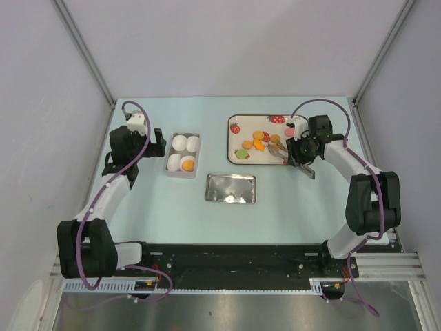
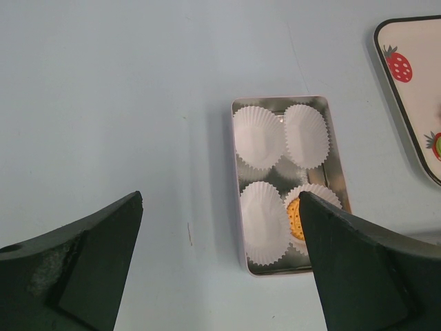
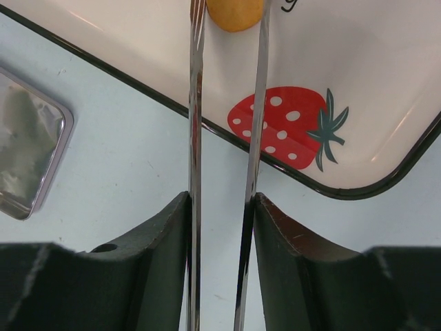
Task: Pack the cookies
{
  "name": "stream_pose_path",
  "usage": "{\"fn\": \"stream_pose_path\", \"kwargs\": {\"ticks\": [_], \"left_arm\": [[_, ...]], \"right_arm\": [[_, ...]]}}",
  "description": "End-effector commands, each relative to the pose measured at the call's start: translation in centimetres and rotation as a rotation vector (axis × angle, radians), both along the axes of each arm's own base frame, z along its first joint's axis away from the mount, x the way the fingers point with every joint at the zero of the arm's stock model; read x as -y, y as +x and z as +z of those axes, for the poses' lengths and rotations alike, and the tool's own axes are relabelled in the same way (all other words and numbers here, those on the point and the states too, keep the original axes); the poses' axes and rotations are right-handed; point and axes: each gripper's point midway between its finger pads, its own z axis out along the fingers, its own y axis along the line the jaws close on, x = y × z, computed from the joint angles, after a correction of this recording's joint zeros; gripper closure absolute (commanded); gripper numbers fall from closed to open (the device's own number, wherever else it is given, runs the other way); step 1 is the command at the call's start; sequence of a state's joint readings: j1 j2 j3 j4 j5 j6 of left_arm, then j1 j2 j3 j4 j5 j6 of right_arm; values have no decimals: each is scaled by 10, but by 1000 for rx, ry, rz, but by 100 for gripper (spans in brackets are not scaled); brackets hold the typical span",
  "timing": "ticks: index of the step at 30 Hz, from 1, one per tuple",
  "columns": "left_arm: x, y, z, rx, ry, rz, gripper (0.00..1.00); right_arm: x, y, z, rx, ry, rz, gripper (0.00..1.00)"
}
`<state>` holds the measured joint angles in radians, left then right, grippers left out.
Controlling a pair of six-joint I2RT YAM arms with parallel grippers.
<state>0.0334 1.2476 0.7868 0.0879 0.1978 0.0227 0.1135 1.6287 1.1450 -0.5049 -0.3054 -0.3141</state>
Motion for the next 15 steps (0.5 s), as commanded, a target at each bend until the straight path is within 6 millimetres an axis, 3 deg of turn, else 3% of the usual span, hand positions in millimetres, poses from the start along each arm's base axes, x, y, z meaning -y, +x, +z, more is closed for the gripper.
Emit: {"fn": "stream_pose_path", "kwargs": {"ticks": [1,15], "left_arm": [[1,2,12,46,-13,-6,0],[1,1,13,48,-14,-11,0]], "right_arm": [[-5,10,34,80,38,2,59],[-14,15,98,195,92,11,59]]}}
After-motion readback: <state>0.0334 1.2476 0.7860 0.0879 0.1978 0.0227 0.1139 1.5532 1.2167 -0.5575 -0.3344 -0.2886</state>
